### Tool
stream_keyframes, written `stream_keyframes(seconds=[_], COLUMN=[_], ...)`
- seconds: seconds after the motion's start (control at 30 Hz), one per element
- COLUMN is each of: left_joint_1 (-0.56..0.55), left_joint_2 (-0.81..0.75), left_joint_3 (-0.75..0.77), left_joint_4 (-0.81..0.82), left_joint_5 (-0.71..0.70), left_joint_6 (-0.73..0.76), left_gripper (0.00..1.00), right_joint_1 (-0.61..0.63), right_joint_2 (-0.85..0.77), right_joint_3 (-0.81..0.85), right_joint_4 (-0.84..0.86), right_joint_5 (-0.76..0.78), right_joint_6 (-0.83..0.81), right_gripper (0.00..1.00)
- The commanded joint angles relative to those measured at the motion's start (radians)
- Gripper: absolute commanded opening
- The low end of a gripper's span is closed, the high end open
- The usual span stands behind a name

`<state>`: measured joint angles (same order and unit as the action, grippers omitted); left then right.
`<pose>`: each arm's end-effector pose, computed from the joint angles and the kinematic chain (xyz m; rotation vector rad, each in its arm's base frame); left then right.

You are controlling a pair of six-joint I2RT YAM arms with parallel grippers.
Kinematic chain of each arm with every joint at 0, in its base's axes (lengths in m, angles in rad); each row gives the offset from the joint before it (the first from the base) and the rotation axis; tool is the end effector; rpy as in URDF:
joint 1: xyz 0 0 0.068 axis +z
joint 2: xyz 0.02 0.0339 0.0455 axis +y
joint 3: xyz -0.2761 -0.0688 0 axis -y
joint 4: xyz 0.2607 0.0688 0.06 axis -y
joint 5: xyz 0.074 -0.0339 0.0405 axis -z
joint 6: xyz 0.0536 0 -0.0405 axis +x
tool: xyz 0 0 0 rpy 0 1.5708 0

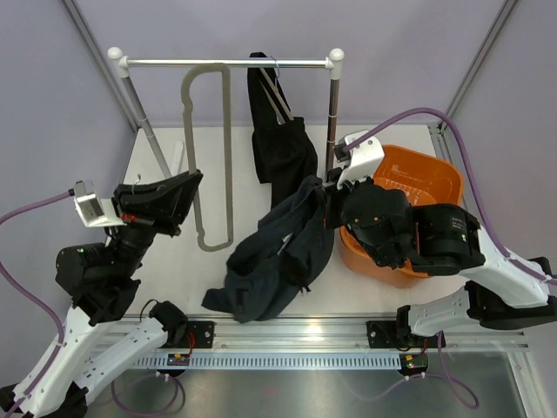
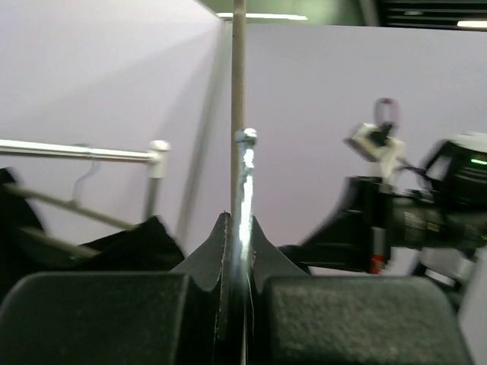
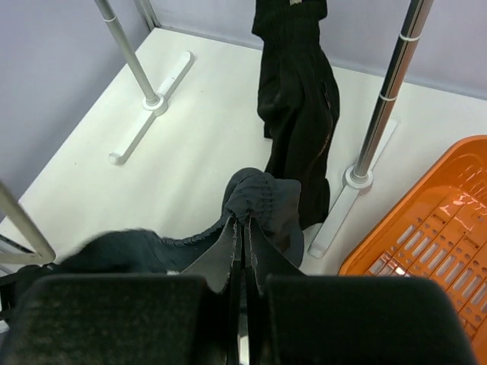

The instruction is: Remove the shorts from the hanger

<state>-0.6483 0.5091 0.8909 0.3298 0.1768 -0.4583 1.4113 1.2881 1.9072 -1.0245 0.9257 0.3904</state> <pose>0.0696 -0.0646 0.4837 0.2605 0.8855 -1.1079 0.0769 0.2085 0.5369 -0.3495 1.7910 0.3584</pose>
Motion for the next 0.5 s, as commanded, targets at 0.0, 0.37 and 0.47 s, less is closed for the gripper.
stream_keyframes(seconds=[0.0,0.37,0.47], left_joint_1=[-0.004,-0.004,-0.004], left_joint_2=[0.029,0.043,0.060], left_joint_3=[0.086,0.105,0.108], left_joint_4=[-0.174,-0.328,-0.374], left_joint_5=[-0.303,-0.416,-0.415], left_joint_6=[0.101,0.170,0.173], left_gripper=[0.00,0.00,0.00], right_joint_1=[-0.028,-0.087,-0.142], right_joint_2=[0.043,-0.082,-0.133], right_joint_3=[0.137,0.053,-0.017], right_joint_4=[-0.025,0.828,1.372], right_joint_5=[0.067,0.430,0.426], right_joint_6=[-0.062,-0.821,-1.312], right_gripper=[0.00,0.00,0.00])
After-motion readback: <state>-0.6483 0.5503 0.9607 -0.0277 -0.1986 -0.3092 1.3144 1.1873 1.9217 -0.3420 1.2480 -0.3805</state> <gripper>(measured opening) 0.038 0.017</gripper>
